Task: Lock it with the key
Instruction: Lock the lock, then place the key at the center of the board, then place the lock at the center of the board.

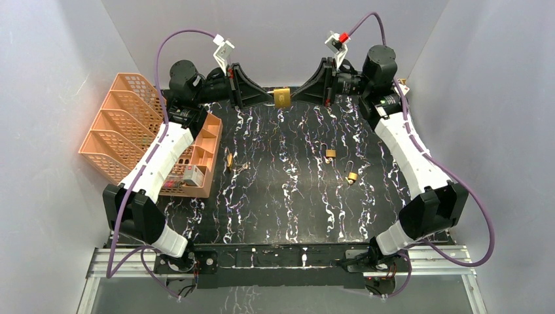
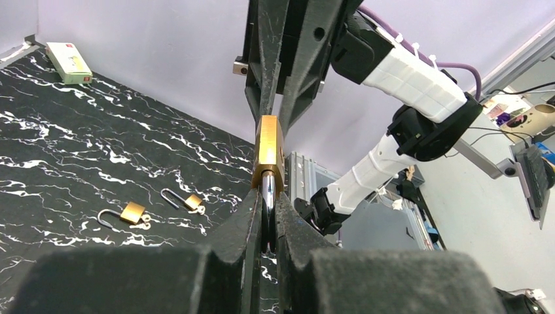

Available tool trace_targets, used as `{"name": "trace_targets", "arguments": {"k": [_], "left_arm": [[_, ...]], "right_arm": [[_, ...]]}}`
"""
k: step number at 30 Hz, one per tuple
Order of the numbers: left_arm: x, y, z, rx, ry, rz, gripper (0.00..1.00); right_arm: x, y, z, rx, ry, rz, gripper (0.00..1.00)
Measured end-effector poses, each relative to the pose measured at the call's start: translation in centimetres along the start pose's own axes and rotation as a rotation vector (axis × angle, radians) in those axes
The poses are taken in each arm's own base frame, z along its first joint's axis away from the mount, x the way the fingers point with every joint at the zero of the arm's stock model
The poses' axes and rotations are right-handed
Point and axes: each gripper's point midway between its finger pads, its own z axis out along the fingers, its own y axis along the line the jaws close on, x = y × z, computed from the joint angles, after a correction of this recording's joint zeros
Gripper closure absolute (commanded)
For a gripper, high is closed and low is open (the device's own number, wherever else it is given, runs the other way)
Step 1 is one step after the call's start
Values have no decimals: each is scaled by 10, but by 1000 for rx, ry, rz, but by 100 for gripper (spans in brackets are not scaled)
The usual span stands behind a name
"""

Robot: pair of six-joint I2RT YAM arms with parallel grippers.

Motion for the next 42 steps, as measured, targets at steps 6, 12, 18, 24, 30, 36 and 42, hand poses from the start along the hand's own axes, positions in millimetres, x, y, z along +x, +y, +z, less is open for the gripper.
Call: {"name": "trace_targets", "arguments": {"k": [6,12,18,24,30,36,42], "left_arm": [[0,-1,-1,7,4,5,100],[7,10,-20,-31,20,-18,100],[13,40,-64,-262,20,-42,100],[54,82,-82,-681,163,-111,100],[134,107,-85,-1039,451,-192,100],[202,132,-97,-1307,664,-255,100],[232,151,-112,-1474,741,-281,100]], "right_arm": [[1,-1,1,-7,2,5,100],[7,-11,-27,30,-11,27,100],[3,-40,-69,211,-65,28,100],[42,-51,-8,388,-4,56,100],[107,-77,36,653,127,115,100],[184,-109,36,898,242,218,100],[239,-127,18,1028,294,339,100]]}}
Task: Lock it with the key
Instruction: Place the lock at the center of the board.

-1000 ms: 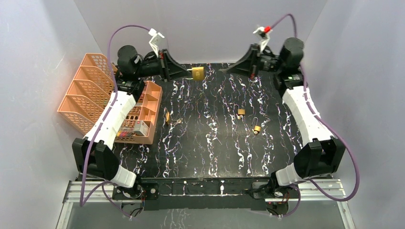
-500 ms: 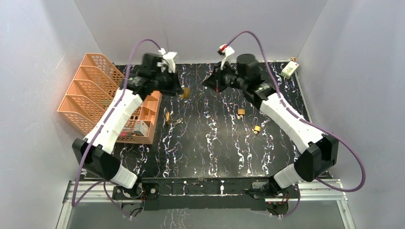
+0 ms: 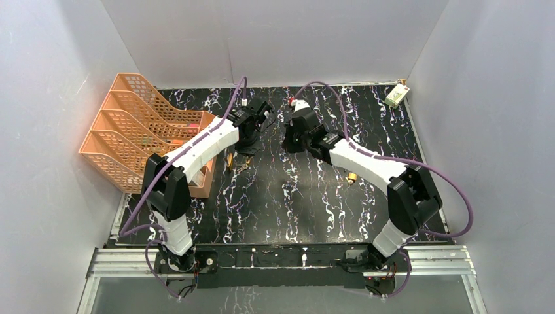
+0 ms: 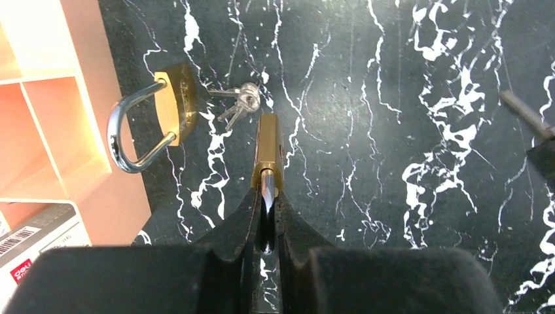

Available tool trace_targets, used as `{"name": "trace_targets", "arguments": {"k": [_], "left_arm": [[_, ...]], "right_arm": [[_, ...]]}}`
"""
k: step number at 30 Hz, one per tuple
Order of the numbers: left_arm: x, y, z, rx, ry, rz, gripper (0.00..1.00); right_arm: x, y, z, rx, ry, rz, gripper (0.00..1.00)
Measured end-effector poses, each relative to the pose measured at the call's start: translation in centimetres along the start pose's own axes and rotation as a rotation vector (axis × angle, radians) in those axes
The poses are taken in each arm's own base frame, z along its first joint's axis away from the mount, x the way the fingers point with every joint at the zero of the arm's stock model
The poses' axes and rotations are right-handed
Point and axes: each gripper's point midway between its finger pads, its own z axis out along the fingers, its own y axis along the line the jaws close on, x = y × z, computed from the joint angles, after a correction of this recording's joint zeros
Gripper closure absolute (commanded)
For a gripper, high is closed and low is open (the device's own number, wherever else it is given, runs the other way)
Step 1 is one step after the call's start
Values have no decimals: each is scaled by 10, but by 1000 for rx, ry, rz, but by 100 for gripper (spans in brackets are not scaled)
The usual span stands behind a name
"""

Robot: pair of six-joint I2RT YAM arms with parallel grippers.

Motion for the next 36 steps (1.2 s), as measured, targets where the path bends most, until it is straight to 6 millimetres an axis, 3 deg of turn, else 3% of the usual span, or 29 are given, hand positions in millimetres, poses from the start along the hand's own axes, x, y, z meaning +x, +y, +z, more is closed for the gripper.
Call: {"name": "trace_targets", "arguments": {"k": [5,12,18,26,36], "left_arm": [[-1,1,8,-25,2,-31,100],[-3,-7,23,-4,16,-61,100],[0,-9,46,-7,57,-77,100],[13,-2,67,13,104,-126,100],[12,-1,73,38,114,-147,100]], "right_arm": [[43,1,17,17,81,68,100],[88,29,37,-11,130,95,100],[83,43,48,-32,71,145,100],[88,36,57,-19,9,261,100],[98,35,81,-12,-7,347,100]]}}
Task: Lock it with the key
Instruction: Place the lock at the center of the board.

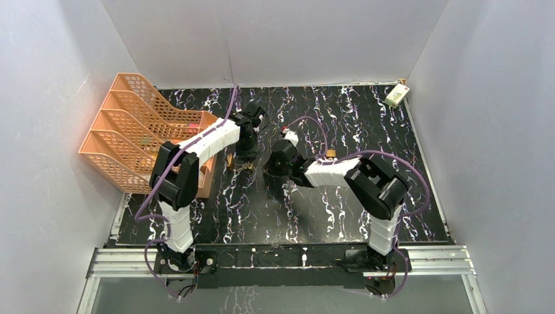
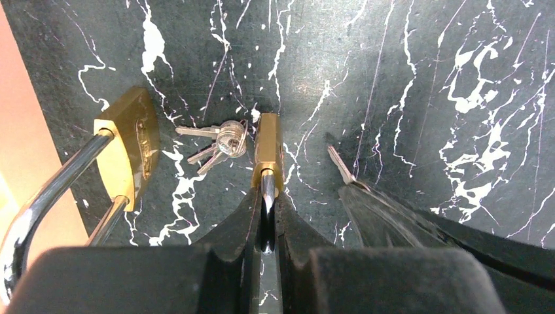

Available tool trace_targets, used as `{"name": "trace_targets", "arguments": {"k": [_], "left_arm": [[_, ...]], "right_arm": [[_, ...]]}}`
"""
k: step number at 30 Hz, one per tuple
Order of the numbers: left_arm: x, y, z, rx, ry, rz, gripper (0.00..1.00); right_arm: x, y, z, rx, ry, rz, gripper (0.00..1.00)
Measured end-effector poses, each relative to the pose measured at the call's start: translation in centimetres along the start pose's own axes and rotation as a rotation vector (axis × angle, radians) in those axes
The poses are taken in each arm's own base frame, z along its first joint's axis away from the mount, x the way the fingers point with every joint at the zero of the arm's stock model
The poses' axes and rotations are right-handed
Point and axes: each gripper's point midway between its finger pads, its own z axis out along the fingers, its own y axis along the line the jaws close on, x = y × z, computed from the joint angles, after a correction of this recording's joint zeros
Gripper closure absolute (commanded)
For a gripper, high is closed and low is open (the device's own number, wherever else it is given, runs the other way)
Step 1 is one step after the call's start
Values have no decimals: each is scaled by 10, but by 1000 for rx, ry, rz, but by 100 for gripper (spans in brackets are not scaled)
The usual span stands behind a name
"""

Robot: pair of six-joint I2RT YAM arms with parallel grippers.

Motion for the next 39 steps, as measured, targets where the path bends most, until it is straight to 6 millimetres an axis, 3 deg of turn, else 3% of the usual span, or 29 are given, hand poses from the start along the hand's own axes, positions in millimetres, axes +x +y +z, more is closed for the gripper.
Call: {"name": "trace_targets", "arguments": {"k": [5,12,18,23,27,33,35,38,39], "left_arm": [[1,-1,3,2,7,4,100],[1,-1,5,1,11,16,82],[4,0,12,-14,38,37,60],[3,0,8,-15,40,42,50],[-4,-2,2,-9,26,44,42],[-15,-6,-7,0,-1,48,37],[-19,-7,-9,5,-12,50,36],[-23,-8,-12,9,-22,53,36],[-23,-8,-13,10,-23,55,36]], "right_arm": [[12,-8,9,20,26,20,100],[10,-6,12,8,16,32,100],[9,-2,20,-10,1,60,100],[8,0,22,-17,-8,82,100],[7,-1,23,-10,-17,94,80],[10,-7,23,17,-12,102,64],[9,-6,23,15,-15,106,54],[7,-2,23,4,-25,111,50],[6,-1,23,1,-29,112,43]]}}
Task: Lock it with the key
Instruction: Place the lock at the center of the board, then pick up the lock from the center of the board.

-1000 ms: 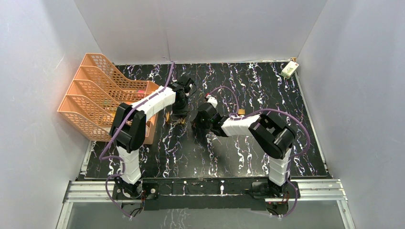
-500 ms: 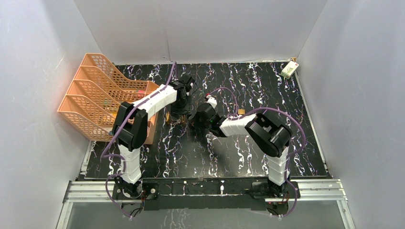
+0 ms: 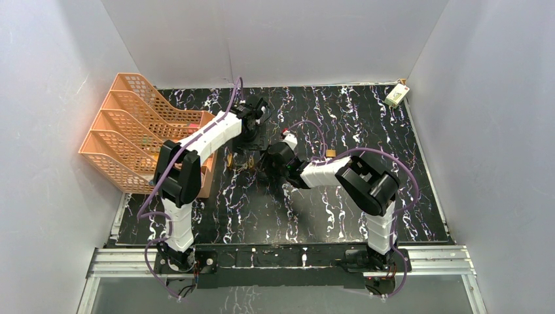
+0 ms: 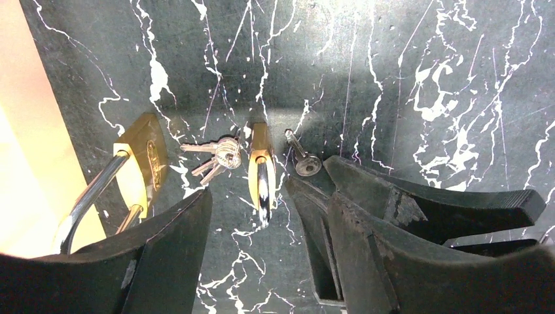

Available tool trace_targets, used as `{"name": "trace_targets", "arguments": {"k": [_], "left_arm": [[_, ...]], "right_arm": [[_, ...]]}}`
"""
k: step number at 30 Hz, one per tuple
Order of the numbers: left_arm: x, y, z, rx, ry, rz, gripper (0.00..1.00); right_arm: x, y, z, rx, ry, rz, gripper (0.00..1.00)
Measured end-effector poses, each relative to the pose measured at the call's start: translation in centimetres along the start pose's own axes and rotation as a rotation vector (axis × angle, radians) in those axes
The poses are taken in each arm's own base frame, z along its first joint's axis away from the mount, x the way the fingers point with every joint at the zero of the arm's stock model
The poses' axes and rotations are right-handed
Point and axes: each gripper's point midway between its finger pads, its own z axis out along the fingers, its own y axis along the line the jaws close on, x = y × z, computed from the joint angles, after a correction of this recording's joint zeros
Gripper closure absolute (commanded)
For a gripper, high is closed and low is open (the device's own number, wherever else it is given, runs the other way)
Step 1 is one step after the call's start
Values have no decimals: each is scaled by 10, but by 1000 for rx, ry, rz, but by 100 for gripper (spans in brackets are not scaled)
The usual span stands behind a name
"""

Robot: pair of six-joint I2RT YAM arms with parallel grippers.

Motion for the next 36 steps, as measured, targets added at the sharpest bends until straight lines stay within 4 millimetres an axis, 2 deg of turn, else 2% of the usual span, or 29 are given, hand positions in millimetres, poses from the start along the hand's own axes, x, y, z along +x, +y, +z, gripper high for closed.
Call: {"name": "trace_targets", "arguments": {"k": [3,7,10,12,15,18,20,24,27,30,32,36], "left_arm": [[-2,2,-4,1,-5,4,33],[-9,5,-16,25,-28,-11,25],[-21,7,-31,107,-49,-56,15],[-34,14,-47,168,-86,-101,3],[-57,29,-77,222,-171,-144,2],[-76,41,-112,257,-280,-159,2],[-78,42,-130,277,-326,-150,2],[-77,42,-155,315,-391,-132,2],[-66,43,-156,328,-385,-123,2],[-57,43,-147,334,-357,-122,2],[-52,43,-140,335,-334,-120,2],[-46,44,-134,339,-314,-111,2]], "right_arm": [[-5,1,-1,2,-20,-1,31],[-15,-7,-10,49,-58,-17,23],[-27,-18,-27,98,-98,-47,20],[-40,-19,-41,107,-126,-65,17],[-70,-19,-62,105,-179,-84,14],[-113,-26,-88,120,-250,-90,8],[-146,-43,-110,164,-301,-97,2],[-183,-88,-144,309,-349,-123,1],[-201,-119,-162,434,-336,-155,2],[-203,-139,-166,501,-281,-191,4],[-199,-151,-161,525,-211,-221,7],[-182,-173,-133,523,-27,-298,10]]}}
